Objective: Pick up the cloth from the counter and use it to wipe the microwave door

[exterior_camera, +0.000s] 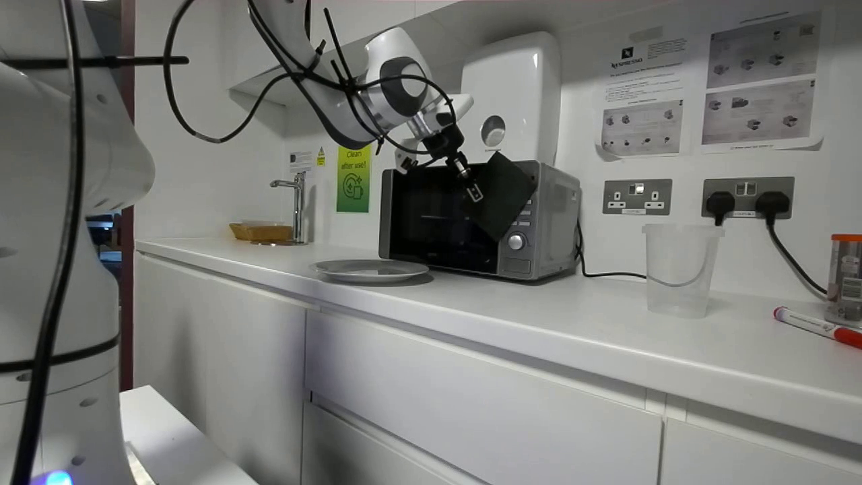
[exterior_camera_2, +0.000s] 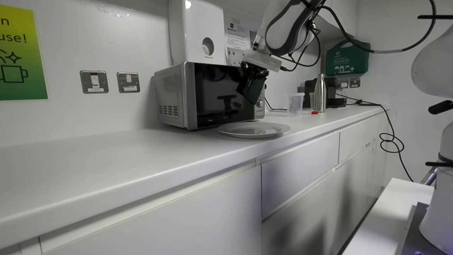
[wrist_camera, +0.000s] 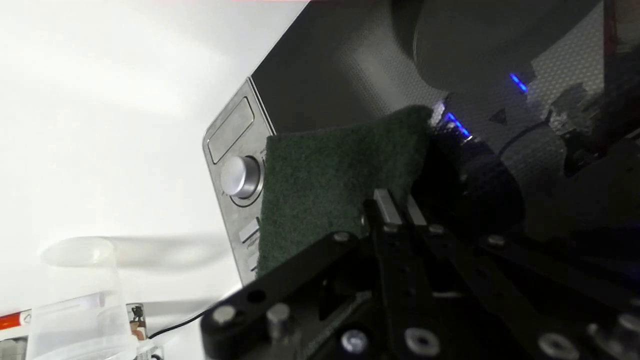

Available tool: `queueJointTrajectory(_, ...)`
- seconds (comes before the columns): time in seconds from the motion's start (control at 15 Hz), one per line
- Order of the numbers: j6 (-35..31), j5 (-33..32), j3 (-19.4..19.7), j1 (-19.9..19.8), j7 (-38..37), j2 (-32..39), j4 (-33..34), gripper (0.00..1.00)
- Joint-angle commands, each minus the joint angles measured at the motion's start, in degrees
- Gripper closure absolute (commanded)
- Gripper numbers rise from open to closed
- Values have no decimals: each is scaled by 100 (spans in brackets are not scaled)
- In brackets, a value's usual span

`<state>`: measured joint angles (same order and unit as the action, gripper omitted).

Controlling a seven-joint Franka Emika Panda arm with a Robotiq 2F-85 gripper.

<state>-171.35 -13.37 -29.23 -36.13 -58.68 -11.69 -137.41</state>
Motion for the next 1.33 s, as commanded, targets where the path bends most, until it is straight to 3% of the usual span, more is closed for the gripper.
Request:
queueJointTrajectory(0.0, -19, 126, 67, 69, 75, 73, 139, 99)
queueJointTrajectory(0.2, 1, 599, 189, 385, 218, 141, 200, 99)
queueJointTrajectory(0.4, 56, 1549, 503, 1012, 575, 180, 275, 99)
queueJointTrajectory(0.47, 81, 1985, 658, 1305, 808, 164, 298, 99)
queueJointTrajectory(0.53, 133, 2117, 1235, 1977, 846, 170, 317, 99)
queueJointTrajectory(0.67, 194, 2668, 1705, 2674, 1165, 32, 294, 99)
queueJointTrajectory(0.73, 219, 3139, 1661, 2744, 1532, -66, 258, 99)
queueJointTrajectory(0.93, 299, 3800, 2031, 3354, 2089, -269, 276, 99)
queueJointTrajectory(1.27, 255, 4134, 2295, 3850, 2585, -464, 284, 99)
